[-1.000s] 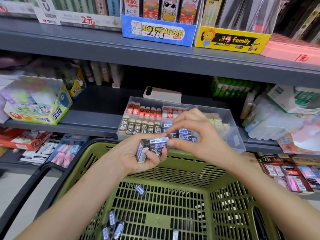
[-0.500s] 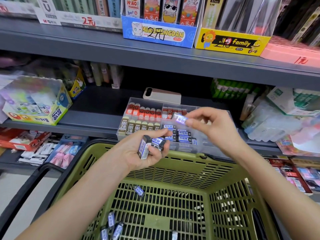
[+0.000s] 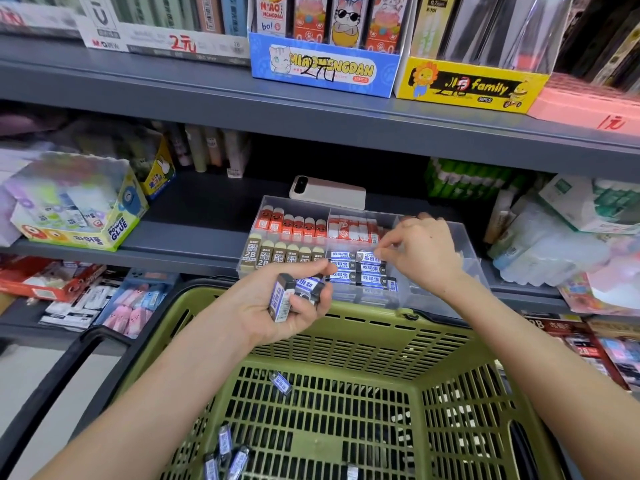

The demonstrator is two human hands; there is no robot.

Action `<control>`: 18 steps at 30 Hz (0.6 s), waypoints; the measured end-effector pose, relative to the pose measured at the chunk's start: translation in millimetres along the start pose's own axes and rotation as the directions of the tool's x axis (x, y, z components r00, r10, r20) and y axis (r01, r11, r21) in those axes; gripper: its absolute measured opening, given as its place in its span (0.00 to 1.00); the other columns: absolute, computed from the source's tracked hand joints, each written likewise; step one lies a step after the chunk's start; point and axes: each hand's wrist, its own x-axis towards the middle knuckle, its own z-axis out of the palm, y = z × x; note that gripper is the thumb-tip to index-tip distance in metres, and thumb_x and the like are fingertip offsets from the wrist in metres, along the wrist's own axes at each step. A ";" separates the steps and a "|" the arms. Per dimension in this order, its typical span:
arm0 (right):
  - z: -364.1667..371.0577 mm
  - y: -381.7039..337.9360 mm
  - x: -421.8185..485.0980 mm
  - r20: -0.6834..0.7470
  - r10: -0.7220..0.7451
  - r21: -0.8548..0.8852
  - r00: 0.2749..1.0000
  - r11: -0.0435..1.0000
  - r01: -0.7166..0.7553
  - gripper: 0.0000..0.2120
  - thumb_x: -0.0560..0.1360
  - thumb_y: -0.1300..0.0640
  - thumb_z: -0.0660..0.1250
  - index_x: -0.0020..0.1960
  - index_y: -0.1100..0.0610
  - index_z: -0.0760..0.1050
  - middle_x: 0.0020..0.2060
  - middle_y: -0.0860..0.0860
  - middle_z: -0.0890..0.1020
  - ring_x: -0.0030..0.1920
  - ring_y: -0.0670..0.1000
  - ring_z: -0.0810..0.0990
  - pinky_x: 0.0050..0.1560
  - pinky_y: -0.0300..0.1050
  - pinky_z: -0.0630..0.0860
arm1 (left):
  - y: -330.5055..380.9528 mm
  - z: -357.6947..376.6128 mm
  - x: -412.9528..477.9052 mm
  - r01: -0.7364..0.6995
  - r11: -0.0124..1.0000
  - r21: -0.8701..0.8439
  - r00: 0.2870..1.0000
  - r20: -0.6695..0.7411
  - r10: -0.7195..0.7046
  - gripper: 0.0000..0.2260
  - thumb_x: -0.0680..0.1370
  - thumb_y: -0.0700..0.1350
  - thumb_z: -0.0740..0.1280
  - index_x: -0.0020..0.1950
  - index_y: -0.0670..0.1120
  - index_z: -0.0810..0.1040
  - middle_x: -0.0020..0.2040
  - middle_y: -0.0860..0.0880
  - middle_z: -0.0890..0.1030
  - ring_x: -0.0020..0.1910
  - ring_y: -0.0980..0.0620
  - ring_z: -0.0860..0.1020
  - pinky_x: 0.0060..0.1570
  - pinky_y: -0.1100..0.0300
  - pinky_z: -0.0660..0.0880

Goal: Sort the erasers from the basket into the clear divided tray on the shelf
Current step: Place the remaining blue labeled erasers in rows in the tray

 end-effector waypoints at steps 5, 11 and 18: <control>5.6 -1.1 1.8 0.002 0.028 -0.032 1.000 0.999 -0.028 0.02 0.67 0.49 0.73 0.38 0.46 0.83 0.46 0.48 0.79 0.50 0.56 0.72 0.48 0.48 0.61 | -0.6 2.0 -0.1 0.009 1.000 -0.003 1.000 0.010 -0.009 0.09 0.60 0.35 0.74 0.39 0.36 0.83 0.36 0.41 0.76 0.28 0.50 0.77 0.15 0.67 0.67; 11.7 4.8 -5.7 -0.031 0.004 0.052 1.000 0.999 -0.003 0.02 0.68 0.51 0.74 0.38 0.44 0.82 0.53 0.48 0.78 0.53 0.57 0.71 0.50 0.48 0.58 | -0.5 1.7 -0.1 0.012 1.000 0.011 1.000 0.010 -0.012 0.09 0.60 0.35 0.75 0.39 0.36 0.83 0.36 0.41 0.76 0.28 0.50 0.76 0.16 0.67 0.67; 4.4 3.9 -2.9 0.062 -0.162 -0.051 0.985 0.985 0.165 0.02 0.70 0.51 0.72 0.41 0.45 0.84 0.59 0.51 0.79 0.58 0.61 0.73 0.53 0.53 0.60 | -1.4 3.2 1.3 0.003 1.000 -0.001 1.000 -0.005 -0.003 0.08 0.62 0.37 0.73 0.39 0.36 0.83 0.36 0.41 0.76 0.28 0.50 0.77 0.15 0.68 0.66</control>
